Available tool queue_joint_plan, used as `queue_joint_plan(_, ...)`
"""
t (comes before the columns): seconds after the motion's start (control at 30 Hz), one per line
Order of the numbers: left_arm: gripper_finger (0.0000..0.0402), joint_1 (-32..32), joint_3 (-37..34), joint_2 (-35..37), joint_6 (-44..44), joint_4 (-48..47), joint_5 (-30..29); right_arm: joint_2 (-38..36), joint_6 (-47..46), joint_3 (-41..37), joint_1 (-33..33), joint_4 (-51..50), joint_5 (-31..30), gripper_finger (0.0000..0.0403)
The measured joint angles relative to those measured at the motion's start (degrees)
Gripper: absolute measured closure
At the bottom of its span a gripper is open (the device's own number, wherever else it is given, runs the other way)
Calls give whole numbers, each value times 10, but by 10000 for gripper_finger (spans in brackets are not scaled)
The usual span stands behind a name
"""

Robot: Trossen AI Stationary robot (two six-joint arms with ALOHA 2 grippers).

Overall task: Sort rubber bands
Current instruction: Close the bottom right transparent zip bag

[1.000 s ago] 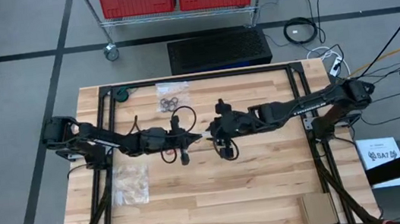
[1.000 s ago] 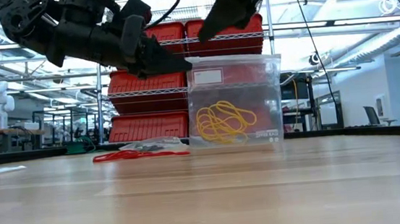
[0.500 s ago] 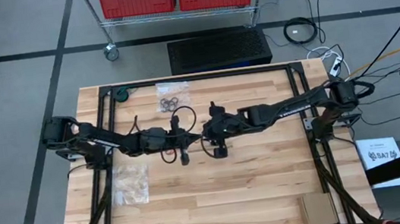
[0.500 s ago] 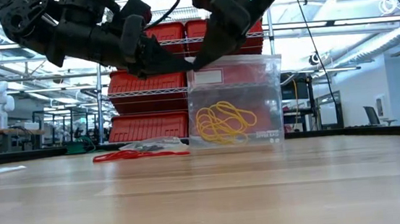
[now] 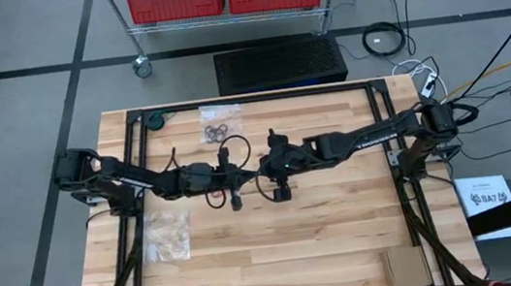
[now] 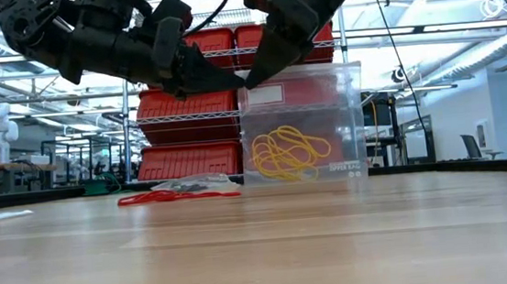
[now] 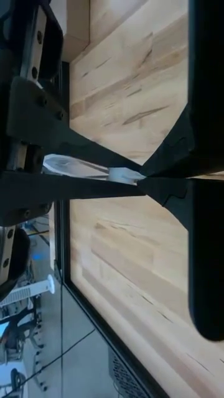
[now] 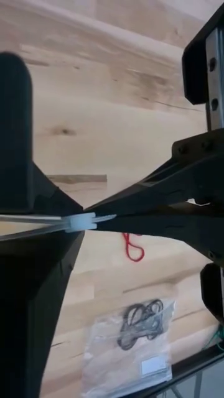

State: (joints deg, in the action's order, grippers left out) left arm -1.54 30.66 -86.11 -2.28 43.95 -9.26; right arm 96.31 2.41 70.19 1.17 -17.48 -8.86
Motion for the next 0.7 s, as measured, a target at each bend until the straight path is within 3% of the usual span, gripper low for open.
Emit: queue_joint_plan(0.7,401,0,-1,0,9,-17,-11,-21,-22,9,1,-72,-20,394)
